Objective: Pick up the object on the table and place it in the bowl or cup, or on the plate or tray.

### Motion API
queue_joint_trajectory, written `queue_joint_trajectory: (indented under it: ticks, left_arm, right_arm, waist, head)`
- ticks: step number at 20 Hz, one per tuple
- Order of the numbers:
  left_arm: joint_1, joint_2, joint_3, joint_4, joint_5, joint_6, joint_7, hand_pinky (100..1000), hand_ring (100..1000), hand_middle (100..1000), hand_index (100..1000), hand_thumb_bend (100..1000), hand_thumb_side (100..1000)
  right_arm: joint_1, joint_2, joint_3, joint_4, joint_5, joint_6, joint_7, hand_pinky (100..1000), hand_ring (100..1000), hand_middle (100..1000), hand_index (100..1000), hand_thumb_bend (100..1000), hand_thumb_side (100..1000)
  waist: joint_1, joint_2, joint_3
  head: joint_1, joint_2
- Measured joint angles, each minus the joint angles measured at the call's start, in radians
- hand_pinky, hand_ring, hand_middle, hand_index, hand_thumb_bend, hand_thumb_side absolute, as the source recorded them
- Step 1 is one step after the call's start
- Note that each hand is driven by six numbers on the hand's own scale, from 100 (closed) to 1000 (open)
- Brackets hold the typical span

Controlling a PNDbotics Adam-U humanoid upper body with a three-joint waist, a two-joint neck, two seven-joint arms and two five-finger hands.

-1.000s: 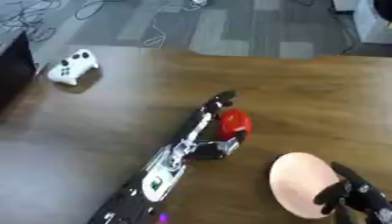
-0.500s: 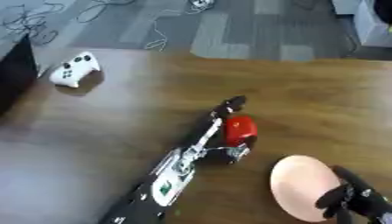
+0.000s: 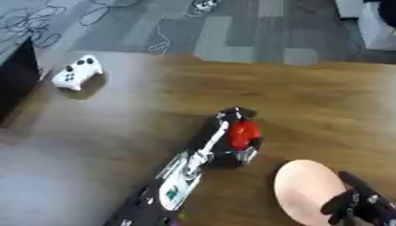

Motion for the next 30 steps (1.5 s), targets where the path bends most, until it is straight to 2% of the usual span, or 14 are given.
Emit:
queue_joint_trajectory:
  ticks: [4, 6, 7, 12, 16, 17, 18, 19, 20, 21, 24, 25, 27, 30]
  left_arm:
    - [-0.015, 0.0, -0.007, 0.01, -0.056, 0.005, -0.02, 544, 769, 803, 908, 274, 624]
    - [-0.025, 0.001, -0.013, 0.019, -0.105, 0.008, -0.051, 569, 797, 841, 925, 274, 646]
    - [-0.029, 0.001, -0.015, 0.023, -0.131, 0.01, -0.069, 606, 836, 876, 942, 254, 685]
    - [-0.059, 0.002, -0.015, 0.032, -0.244, 0.016, -0.155, 602, 825, 874, 948, 220, 699]
    - [-0.067, 0.002, -0.014, 0.027, -0.284, 0.022, -0.185, 579, 793, 844, 930, 226, 696]
    - [-0.067, 0.002, -0.014, 0.026, -0.29, 0.025, -0.188, 507, 719, 775, 886, 198, 601]
    - [-0.067, 0.002, -0.014, 0.025, -0.292, 0.027, -0.19, 507, 719, 775, 886, 198, 601]
    - [-0.068, 0.002, -0.014, 0.025, -0.294, 0.03, -0.19, 422, 599, 669, 815, 161, 506]
    - [-0.07, 0.001, -0.014, 0.025, -0.296, 0.034, -0.188, 431, 610, 679, 822, 167, 520]
    - [-0.07, 0.001, -0.014, 0.024, -0.296, 0.04, -0.182, 352, 522, 589, 742, 122, 399]
    - [-0.069, 0.0, -0.015, 0.024, -0.296, 0.057, -0.153, 264, 457, 520, 664, 100, 276]
    - [-0.069, 0.0, -0.015, 0.025, -0.295, 0.06, -0.142, 203, 411, 489, 634, 100, 195]
    - [-0.065, 0.0, -0.016, 0.025, -0.284, 0.067, -0.119, 167, 391, 471, 612, 100, 127]
    - [-0.061, 0.0, -0.019, 0.026, -0.268, 0.075, -0.092, 166, 390, 468, 596, 100, 142]
  right_arm:
    - [0.0, 0.0, 0.0, 0.0, 0.0, -0.001, 0.001, 515, 618, 604, 1000, 100, 649]
    - [0.0, 0.0, 0.0, 0.0, 0.0, -0.002, 0.002, 515, 618, 604, 1000, 100, 649]
    - [0.0, 0.0, 0.0, 0.0, 0.0, -0.002, 0.002, 515, 618, 604, 1000, 100, 650]
    - [0.0, 0.0, 0.0, 0.0, 0.0, -0.002, 0.002, 515, 618, 604, 1000, 100, 655]
    - [-0.001, 0.001, 0.0, 0.0, 0.0, -0.002, 0.002, 515, 618, 604, 1000, 100, 656]
    - [-0.001, 0.001, 0.0, 0.0, 0.0, -0.002, 0.002, 515, 618, 604, 1000, 100, 659]
    - [-0.001, 0.001, 0.0, 0.0, 0.0, -0.002, 0.002, 515, 618, 604, 1000, 100, 659]
    - [-0.002, 0.001, 0.0, 0.0, 0.0, -0.002, 0.002, 515, 618, 604, 1000, 100, 660]
    - [-0.004, 0.001, 0.0, 0.0, 0.0, -0.002, 0.002, 515, 618, 604, 1000, 100, 660]
    - [-0.005, 0.001, 0.0, 0.0, 0.0, -0.002, 0.002, 515, 618, 604, 1000, 100, 662]
    - [-0.005, 0.001, 0.0, 0.0, 0.0, -0.002, 0.002, 515, 618, 604, 1000, 100, 664]
    - [-0.005, 0.001, 0.0, 0.0, 0.0, -0.002, 0.002, 515, 618, 604, 1000, 100, 664]
    - [-0.005, 0.001, 0.0, 0.0, 0.0, -0.002, 0.002, 515, 618, 604, 1000, 100, 664]
    - [-0.005, 0.001, 0.0, 0.0, 0.0, -0.002, 0.002, 515, 618, 604, 1000, 100, 666]
  waist:
    - [0.0, 0.002, -0.001]
    - [-0.001, 0.002, -0.003]
    - [-0.002, 0.002, -0.004]
    - [-0.005, 0.003, -0.006]
    - [-0.005, 0.003, -0.006]
    - [-0.005, 0.003, -0.006]
    - [-0.005, 0.003, -0.006]
    - [-0.005, 0.003, -0.006]
    - [-0.005, 0.003, -0.006]
    - [-0.005, 0.003, -0.006]
    - [-0.005, 0.004, -0.006]
    - [-0.005, 0.005, -0.006]
    - [-0.005, 0.006, -0.006]
    - [-0.005, 0.007, -0.006]
  head:
    - [0.002, -0.003]
    - [0.006, -0.007]
    - [0.009, -0.007]
    - [0.01, -0.008]
    - [0.01, -0.008]
    - [0.01, -0.008]
    - [0.01, -0.008]
    - [0.01, -0.008]
    - [0.01, -0.008]
    - [0.01, -0.008]
    - [0.01, -0.008]
    - [0.01, -0.008]
    - [0.01, -0.008]
    - [0.01, -0.008]
